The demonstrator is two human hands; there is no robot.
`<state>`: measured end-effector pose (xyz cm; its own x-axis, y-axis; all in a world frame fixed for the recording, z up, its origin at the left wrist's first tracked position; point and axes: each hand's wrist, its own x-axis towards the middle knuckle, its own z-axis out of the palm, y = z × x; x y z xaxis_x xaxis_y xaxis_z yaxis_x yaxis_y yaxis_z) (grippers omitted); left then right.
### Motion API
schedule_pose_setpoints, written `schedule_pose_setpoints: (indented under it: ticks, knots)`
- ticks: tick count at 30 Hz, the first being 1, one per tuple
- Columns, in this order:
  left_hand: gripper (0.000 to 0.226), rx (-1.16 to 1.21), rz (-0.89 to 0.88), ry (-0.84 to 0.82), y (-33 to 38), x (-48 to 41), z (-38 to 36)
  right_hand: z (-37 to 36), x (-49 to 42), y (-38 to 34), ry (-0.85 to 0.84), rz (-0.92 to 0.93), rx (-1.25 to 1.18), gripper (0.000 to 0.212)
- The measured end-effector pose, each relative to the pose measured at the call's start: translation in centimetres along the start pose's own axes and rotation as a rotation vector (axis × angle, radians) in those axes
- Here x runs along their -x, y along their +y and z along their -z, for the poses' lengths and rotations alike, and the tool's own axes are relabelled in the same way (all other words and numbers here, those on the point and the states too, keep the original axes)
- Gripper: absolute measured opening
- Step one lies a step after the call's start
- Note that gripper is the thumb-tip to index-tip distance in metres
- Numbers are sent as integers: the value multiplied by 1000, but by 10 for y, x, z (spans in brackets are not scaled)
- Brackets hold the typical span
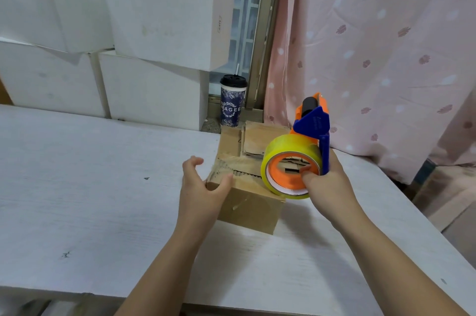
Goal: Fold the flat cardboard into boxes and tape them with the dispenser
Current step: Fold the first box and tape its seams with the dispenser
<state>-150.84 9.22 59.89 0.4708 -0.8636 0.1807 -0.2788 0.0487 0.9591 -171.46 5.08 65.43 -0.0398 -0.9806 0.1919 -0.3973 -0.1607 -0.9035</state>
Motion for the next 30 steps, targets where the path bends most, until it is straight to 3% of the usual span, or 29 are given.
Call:
schedule_pose_setpoints:
  ticks: [4,9,12,14,16,17,19,21,25,30]
  knots:
    - [29,-17,40,-58,-1,-2,0,0,-1,1,3,-7,-1,56]
    - [51,50,20,-160,7,-5,5,-1,-1,1,19,-6,-14,52]
    - [24,129,24,-249,10,-6,8,-2,0,1,25,-19,-21,55]
    - [21,114,32,-299,8,-9,8,-2,1,0,27,-27,-28,58]
    - [48,-69,52,-287,10,-11,7,-2,1,0,23,-25,-39,56]
    - [67,-243,15,-197,12,-12,6,-1,0,-1,23,-21,-42,53]
    - [83,-470,-257,-29,16,-10,4,-1,1,-1,21,-21,-42,51]
    - [78,-550,-429,-90,19,-3,-1,0,2,-2,13,-22,-36,54]
    - [60,-686,-497,-56,10,4,-8,2,3,-5,-30,30,15,43]
    - [64,-807,-533,-85,10,0,-10,9,1,-12,-14,78,80,39]
